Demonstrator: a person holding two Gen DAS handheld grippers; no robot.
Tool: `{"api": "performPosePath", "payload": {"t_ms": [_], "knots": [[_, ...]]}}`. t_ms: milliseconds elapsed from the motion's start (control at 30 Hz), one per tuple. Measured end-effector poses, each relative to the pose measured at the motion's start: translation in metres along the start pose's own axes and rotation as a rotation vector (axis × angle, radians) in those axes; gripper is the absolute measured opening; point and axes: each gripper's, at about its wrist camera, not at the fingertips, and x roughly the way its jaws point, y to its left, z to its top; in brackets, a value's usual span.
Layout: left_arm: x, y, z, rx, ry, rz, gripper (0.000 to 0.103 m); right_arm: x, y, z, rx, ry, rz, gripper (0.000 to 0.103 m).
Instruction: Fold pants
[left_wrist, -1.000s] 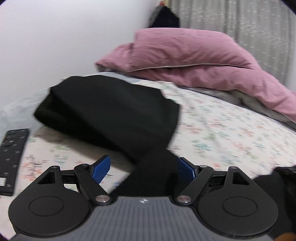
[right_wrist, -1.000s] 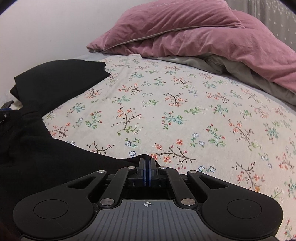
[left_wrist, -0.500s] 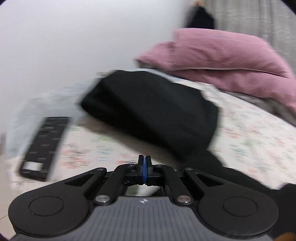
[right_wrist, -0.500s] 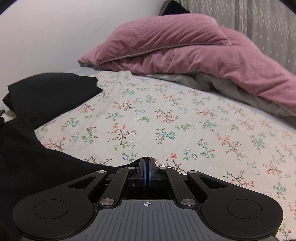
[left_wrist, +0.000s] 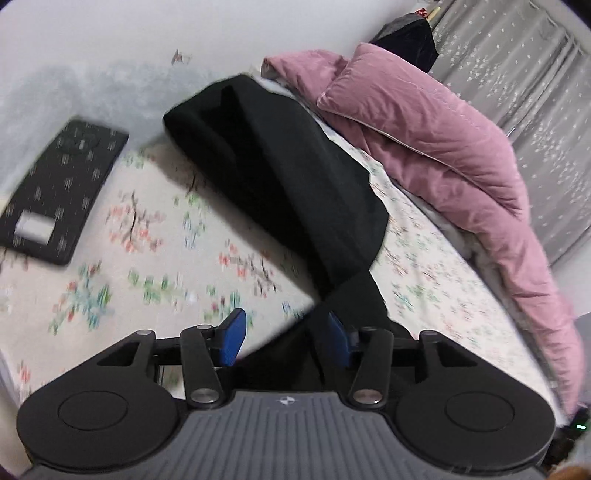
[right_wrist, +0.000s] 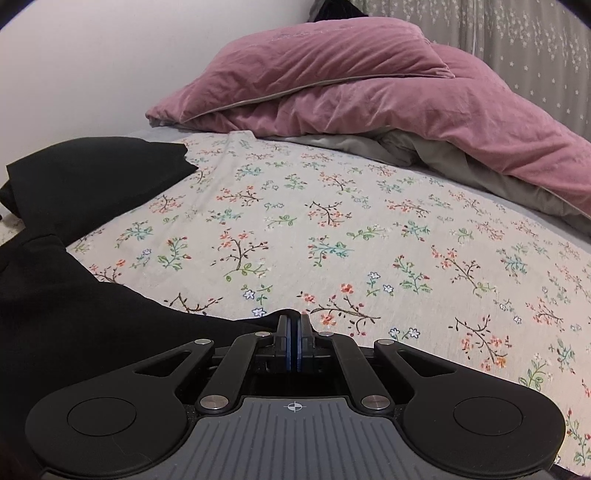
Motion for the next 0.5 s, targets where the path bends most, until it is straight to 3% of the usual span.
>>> {"api": "performPosePath", "payload": {"t_ms": [133,400,500], "knots": [[0.006,0.018,-0.008,-0.069,0.066,-0.010,0.075,0.002,0.001,-0.001,0.012,0.005,-0.007,0.003],[0.004,0.014,-0.011,-0.037,0.078,-0.024,0.066,0.004,0.007,-0.001,0.020,0.015,-0.038,0.003],[0.002,0.009,-0.014,0.015,0.044,0.036,0.037,0.005,0.008,0.001,0.013,0.023,-0.047,0.003]]}}
